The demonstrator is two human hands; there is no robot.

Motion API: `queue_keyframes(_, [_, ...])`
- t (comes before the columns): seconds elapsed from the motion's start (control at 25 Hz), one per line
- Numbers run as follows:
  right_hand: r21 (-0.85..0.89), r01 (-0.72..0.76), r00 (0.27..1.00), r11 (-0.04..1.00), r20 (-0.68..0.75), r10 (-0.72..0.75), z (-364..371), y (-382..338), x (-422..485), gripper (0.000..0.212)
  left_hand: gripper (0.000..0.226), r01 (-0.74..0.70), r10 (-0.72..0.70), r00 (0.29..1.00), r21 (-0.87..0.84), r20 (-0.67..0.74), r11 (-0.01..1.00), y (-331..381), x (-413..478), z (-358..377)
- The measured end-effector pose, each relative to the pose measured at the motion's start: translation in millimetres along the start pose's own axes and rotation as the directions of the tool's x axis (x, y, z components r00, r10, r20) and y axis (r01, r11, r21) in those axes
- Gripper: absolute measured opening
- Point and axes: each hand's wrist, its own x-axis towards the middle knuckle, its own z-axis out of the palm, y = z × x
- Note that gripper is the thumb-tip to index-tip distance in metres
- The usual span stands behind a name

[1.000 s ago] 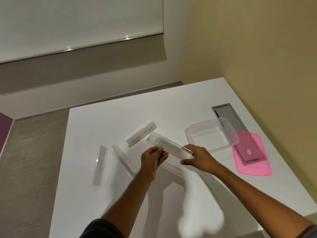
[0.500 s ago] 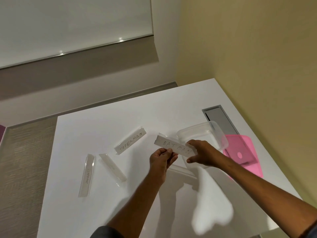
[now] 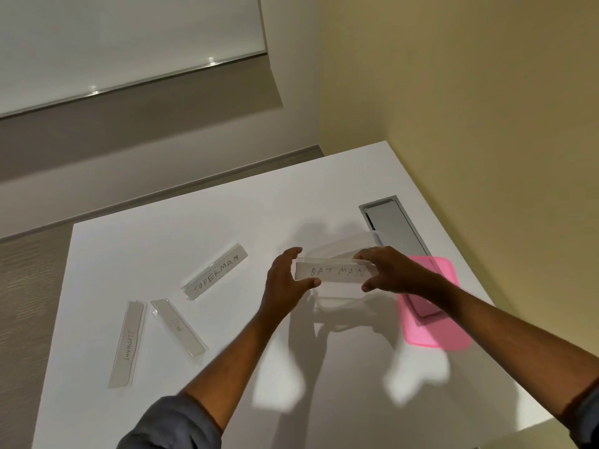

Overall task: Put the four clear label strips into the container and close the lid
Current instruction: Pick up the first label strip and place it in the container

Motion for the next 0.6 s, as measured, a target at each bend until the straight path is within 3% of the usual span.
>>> queue_keyframes(0.08, [0.002,-0.004,1.0,1.0,0.024,0.004,-6,9,4,0.07,0.078,-0.124,0.11,0.991,0.196,0.081,0.973,7,9,7])
queue_keyframes(0.24, [-0.013,0.002,0.998,1.0,0.065,-0.002,-13,29,9,0.07,0.067,-0.328,0.189,0.936,0.542,0.298,0.773,21,25,20])
queue_keyframes(0.48, [-0.116,0.045,0.999,0.992,0.03,-0.041,-11,54,22,0.071,0.059,-0.368,0.168,0.928,0.735,0.334,0.57,33,46,48])
queue_keyframes(0.6, [-0.295,0.067,0.998,0.953,0.018,-0.065,-4,58,33,0.065,0.054,-0.361,0.129,0.929,0.775,0.347,0.519,32,54,62])
